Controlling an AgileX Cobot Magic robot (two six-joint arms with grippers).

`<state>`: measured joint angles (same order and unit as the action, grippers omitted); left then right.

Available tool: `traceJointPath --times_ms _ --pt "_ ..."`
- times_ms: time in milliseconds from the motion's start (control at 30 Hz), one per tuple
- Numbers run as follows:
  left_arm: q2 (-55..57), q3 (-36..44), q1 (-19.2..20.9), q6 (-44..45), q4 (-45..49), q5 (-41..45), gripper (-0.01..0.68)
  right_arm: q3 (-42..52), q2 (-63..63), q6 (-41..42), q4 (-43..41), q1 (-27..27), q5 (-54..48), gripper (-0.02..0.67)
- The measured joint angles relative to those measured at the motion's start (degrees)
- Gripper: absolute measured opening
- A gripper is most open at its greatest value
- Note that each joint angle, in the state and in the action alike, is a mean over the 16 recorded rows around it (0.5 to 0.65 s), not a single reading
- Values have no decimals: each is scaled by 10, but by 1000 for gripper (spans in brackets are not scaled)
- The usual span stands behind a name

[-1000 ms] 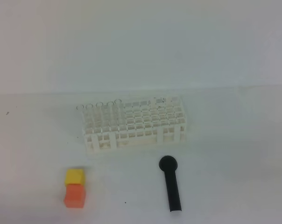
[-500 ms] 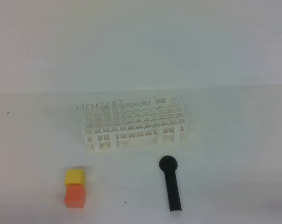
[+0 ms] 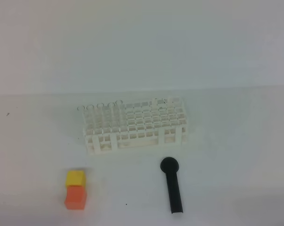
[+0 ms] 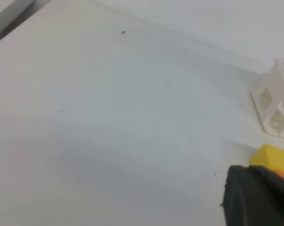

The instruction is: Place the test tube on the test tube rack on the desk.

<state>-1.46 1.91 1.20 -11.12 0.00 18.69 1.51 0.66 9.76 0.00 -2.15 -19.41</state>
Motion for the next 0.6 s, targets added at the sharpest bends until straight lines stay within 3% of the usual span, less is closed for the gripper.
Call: traceJointPath --times_ms 600 --pt "0 0 0 0 0 0 -1 -2 0 -1 0 0 -8 -1"
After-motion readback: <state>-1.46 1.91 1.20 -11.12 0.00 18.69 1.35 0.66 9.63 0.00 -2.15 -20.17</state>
